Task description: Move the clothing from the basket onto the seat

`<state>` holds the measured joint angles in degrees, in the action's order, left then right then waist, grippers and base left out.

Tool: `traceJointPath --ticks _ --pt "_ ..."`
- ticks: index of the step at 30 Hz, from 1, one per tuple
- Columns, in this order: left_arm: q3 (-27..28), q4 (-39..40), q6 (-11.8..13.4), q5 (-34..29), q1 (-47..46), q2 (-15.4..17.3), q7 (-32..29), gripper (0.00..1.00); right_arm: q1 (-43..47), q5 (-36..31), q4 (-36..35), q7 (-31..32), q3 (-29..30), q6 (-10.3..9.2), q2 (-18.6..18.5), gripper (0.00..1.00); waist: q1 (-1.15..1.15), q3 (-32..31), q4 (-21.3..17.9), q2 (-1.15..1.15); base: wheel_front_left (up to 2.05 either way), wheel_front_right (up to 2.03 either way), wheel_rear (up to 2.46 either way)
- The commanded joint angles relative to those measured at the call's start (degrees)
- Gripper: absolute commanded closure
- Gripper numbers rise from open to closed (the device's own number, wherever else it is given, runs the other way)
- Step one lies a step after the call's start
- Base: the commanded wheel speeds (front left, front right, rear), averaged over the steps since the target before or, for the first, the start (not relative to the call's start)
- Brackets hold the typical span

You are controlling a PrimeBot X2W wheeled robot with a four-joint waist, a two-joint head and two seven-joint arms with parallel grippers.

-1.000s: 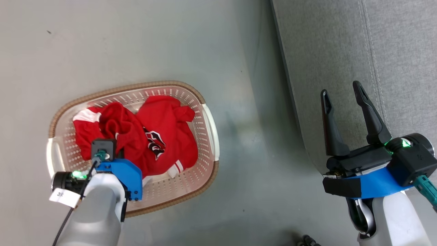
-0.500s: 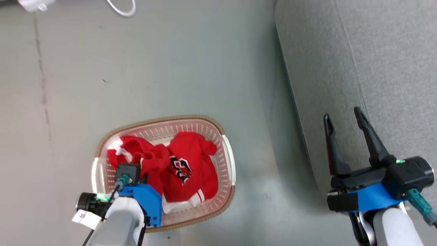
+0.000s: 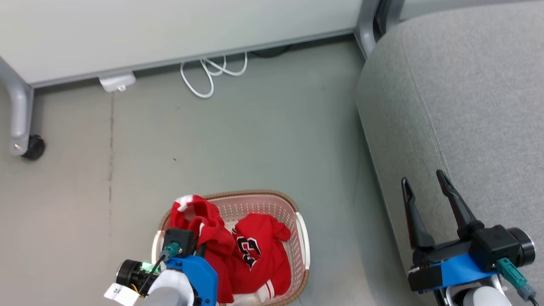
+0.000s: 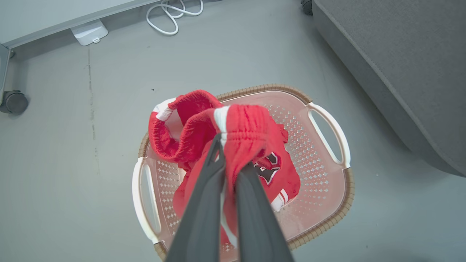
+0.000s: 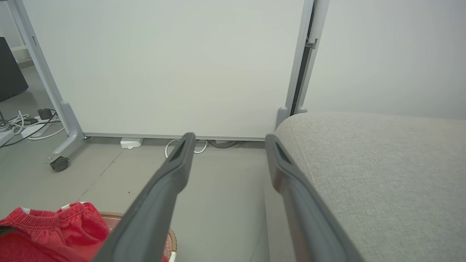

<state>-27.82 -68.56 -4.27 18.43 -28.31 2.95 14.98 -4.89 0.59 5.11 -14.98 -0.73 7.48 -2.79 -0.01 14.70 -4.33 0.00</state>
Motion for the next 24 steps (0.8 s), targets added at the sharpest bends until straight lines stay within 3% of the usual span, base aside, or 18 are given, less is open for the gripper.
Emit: traceJointPath --ticks 1,14,24 --pt "-1.18 0.86 -0.65 0.82 0.60 -0.09 -0.08 1.00 1.17 -0.28 0.28 -0.32 0.22 0.03 -0.19 0.00 0.01 -2.93 1.19 0.00 0.00 0.00 0.00" --pt "-11.19 9.62 -2.57 8.83 0.67 -0.06 -1.54 1.00 4.84 -0.62 0.72 -0.32 0.50 0.03 -0.19 0.00 0.01 -9.48 4.69 0.00 0.00 0.00 0.00" --pt "-18.24 16.65 -2.59 13.91 -2.00 -0.05 -1.56 1.00 6.47 -0.84 0.88 -0.32 0.42 0.03 -0.19 0.00 0.01 -11.66 6.71 0.00 0.00 0.00 0.00"
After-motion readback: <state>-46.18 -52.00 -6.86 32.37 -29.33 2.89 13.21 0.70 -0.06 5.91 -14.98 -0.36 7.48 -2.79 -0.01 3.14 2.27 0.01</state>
